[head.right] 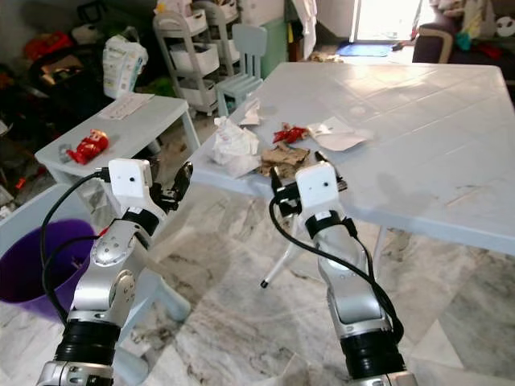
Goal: Picking trash to rubbish bin
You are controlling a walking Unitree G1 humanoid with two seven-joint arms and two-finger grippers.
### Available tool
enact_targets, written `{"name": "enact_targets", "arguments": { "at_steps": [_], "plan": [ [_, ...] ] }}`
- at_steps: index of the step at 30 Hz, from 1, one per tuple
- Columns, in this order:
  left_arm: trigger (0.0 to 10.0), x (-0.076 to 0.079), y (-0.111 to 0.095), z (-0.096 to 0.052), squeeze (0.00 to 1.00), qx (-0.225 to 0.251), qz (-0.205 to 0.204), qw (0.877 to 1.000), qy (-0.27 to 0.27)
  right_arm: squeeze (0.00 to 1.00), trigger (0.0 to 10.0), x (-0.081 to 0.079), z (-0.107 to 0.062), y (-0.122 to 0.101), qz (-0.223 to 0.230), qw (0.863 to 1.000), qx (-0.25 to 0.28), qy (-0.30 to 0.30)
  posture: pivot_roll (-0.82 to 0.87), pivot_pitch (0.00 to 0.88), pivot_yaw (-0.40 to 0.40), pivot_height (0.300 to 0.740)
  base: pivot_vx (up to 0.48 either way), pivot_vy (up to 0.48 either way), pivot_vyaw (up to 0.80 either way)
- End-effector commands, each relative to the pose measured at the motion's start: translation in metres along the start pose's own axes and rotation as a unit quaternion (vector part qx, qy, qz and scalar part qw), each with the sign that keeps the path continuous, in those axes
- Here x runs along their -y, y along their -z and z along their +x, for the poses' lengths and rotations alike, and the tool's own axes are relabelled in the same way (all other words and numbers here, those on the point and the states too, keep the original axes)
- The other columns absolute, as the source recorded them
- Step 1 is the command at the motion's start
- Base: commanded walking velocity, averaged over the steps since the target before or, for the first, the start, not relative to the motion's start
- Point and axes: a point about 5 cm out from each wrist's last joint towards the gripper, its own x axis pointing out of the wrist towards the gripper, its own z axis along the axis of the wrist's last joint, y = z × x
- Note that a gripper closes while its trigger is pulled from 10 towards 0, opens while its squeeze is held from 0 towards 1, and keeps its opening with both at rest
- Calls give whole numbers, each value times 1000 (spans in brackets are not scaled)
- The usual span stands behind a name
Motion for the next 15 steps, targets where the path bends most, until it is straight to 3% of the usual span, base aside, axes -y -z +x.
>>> {"name": "enact_targets", "arguments": {
  "at_steps": [1, 15],
  "plan": [
    [10000, -3, -3, 3, 0, 4, 4, 1000, 1, 0, 10000, -3, 1, -8, 1, 1000, 14, -9, 41, 0, 111, 740, 450, 0, 0],
    [10000, 0, -1, 3, 0, 3, 2, 1000, 8, 0, 10000, -4, 1, -8, 1, 1000, 13, -17, 39, 0, 114, 740, 448, 0, 0]
  ]
}}
